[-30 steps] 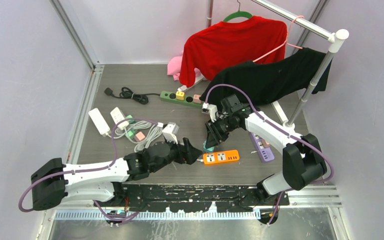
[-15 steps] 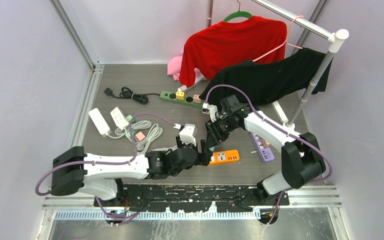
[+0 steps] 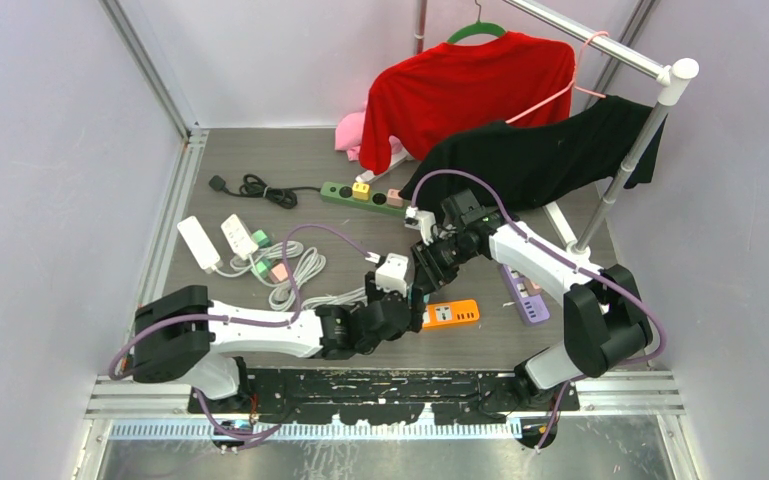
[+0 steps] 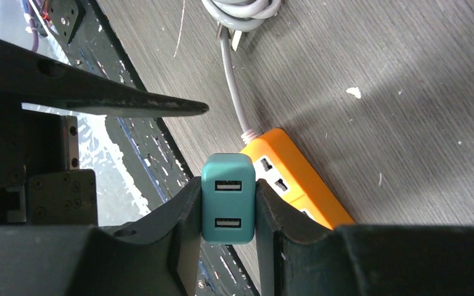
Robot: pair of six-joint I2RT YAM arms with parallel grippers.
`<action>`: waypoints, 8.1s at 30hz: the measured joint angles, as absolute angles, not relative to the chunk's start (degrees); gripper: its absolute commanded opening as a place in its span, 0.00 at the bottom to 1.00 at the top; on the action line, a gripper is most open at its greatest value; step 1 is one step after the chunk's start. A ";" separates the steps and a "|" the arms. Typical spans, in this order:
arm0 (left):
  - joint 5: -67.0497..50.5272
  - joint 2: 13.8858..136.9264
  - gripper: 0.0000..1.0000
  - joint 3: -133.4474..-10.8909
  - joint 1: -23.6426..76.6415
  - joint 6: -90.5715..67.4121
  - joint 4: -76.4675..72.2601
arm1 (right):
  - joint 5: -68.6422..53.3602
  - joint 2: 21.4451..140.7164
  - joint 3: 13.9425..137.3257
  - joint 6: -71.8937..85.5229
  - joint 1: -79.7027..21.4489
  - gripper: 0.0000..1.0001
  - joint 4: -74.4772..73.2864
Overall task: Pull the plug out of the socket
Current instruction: Place the plug at the center of the board, then move the socket to the center of the board.
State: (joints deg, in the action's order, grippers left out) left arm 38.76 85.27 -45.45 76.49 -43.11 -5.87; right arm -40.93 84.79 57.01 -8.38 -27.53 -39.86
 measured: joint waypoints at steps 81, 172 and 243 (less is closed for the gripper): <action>16.99 82.35 0.05 -50.54 19.49 -37.08 25.41 | -36.93 85.10 60.64 -12.47 -26.87 0.61 -43.64; -19.53 87.77 1.00 -32.84 60.05 15.79 -28.99 | -47.86 69.34 60.34 -26.06 -7.14 0.60 -51.22; 35.86 98.76 0.71 -58.61 29.93 -46.54 16.29 | -48.23 68.58 59.44 -27.27 -7.09 0.60 -50.59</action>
State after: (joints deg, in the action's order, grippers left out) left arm 35.86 98.76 -58.61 29.93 -46.54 16.29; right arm -48.23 68.58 59.44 -27.27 -7.09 -50.59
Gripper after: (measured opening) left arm 0.535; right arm 0.597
